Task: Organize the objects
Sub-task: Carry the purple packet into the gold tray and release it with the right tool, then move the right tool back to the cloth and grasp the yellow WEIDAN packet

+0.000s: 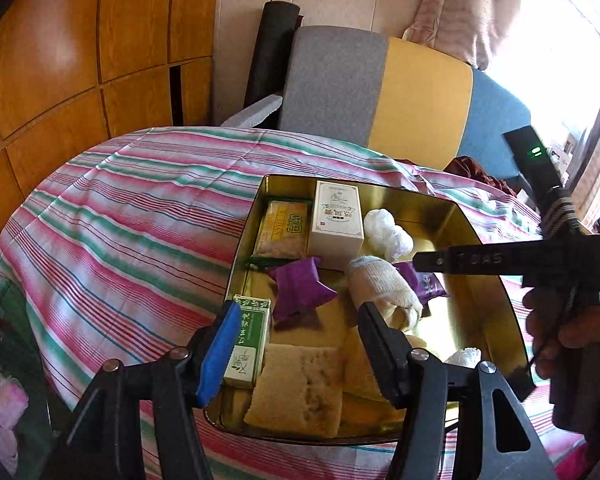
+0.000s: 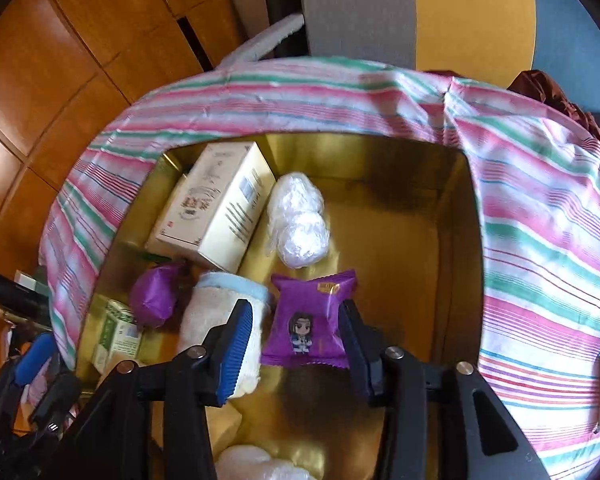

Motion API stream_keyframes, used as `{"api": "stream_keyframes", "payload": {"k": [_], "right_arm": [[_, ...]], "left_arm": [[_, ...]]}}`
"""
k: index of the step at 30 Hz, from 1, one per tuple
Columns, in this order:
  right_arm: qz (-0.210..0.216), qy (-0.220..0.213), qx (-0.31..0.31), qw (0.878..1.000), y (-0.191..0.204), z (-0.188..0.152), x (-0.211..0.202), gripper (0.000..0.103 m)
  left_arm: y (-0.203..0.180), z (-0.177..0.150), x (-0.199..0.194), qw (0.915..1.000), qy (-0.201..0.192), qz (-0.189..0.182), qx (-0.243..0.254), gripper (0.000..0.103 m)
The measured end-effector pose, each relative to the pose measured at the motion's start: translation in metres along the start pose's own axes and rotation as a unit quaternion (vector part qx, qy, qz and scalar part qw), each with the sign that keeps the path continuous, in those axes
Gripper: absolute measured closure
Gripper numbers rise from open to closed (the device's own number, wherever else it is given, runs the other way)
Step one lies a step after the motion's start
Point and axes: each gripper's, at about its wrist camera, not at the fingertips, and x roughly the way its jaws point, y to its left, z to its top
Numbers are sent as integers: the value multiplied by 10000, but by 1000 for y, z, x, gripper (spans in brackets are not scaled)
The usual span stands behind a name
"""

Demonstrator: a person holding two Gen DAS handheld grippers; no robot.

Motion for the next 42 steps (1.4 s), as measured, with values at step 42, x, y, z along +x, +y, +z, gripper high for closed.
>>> {"api": "stream_keyframes", "payload": {"k": [42], "right_arm": [[-1616, -130, 1509, 9752, -287, -90, -131, 22]], "left_arm": [[-148, 1, -13, 9824, 49, -824, 1678, 35]]}}
